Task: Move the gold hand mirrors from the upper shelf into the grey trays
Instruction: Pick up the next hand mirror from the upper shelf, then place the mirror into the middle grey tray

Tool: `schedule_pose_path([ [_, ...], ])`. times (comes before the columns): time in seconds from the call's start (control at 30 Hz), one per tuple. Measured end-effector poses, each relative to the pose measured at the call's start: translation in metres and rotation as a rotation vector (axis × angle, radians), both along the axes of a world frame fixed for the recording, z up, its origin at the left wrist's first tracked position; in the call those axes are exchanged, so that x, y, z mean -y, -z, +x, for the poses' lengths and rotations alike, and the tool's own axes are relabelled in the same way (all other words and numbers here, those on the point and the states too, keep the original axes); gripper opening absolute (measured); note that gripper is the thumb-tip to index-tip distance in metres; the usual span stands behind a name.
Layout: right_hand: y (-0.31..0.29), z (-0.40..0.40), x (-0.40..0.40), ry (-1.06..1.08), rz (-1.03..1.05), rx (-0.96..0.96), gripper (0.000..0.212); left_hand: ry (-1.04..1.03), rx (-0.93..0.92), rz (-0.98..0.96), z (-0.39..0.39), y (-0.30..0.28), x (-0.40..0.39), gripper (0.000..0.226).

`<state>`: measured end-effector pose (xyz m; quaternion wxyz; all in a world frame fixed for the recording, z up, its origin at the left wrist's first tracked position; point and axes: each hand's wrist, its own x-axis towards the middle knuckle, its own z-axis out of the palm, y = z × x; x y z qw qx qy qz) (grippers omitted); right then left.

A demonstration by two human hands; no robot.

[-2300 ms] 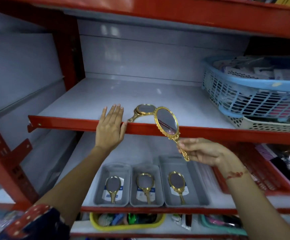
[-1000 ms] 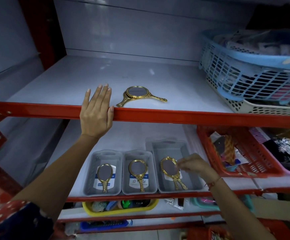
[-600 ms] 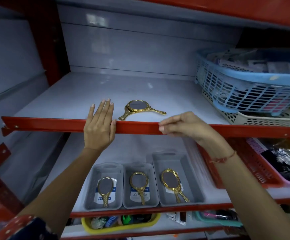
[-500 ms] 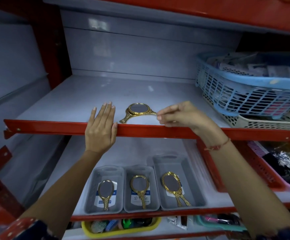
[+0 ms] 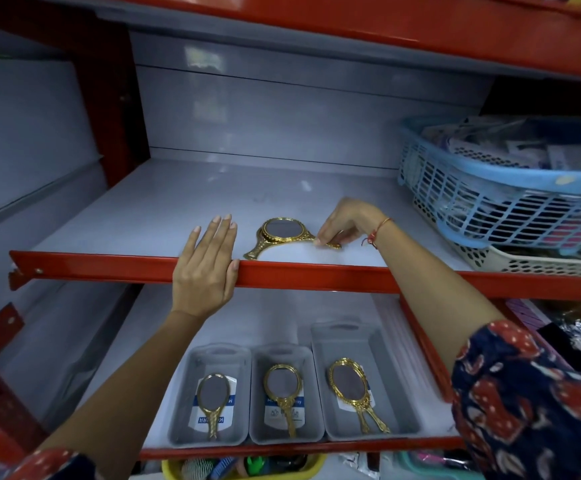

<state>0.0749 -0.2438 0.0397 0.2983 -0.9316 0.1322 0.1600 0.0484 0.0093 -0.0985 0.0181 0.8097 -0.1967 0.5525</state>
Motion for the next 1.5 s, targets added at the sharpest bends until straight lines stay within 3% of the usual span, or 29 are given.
schedule_pose_path([
  [0.17, 0.004, 0.001, -0.003, -0.023, -0.011, -0.081, 0.052, -0.007, -0.016, 0.007, 0.0, 0.0, 0.0, 0.052],
  [0.33, 0.003, -0.002, 0.005, 0.057, 0.15, -0.028, 0.046, -0.016, -0.034, 0.003, -0.001, -0.001, 0.0, 0.052],
  [0.53, -0.003, -0.03, 0.023, 0.078, 0.366, 0.091, 0.016, -0.02, -0.049, -0.008, -0.003, 0.0, 0.001, 0.053],
  [0.63, 0.002, -0.061, 0.033, 0.067, 0.526, 0.13, 0.021, -0.024, -0.053, -0.018, -0.005, 0.001, 0.002, 0.053],
  [0.73, 0.016, -0.093, 0.038, 0.026, 0.626, 0.115, 0.043, -0.033, -0.068, -0.025, -0.007, 0.001, 0.003, 0.053],
  [0.83, 0.039, -0.121, 0.04, -0.007, 0.682, 0.065, 0.041, -0.03, -0.072, -0.033, -0.008, 0.001, 0.003, 0.053],
  [0.93, 0.068, -0.141, 0.042, 0.002, 0.708, -0.021, 0.027, -0.03, -0.069, -0.033, -0.009, 0.002, 0.003, 0.053],
  [1.13, 0.131, -0.156, 0.033, 0.093, 0.625, -0.218, 0.024, -0.037, -0.073, -0.026, -0.009, 0.001, 0.003, 0.052],
  [1.3, 0.184, -0.151, 0.016, 0.213, 0.521, -0.29, 0.041, -0.037, -0.052, -0.023, -0.008, 0.001, 0.003, 0.052],
  [1.43, 0.221, -0.142, -0.005, 0.296, 0.568, -0.365, 0.014, -0.04, -0.022, -0.02, -0.006, 0.001, 0.003, 0.052],
  [1.5, 0.236, -0.141, -0.019, 0.346, 0.594, -0.378, 0.015, -0.036, -0.009, -0.019, -0.004, 0.002, 0.004, 0.052],
])
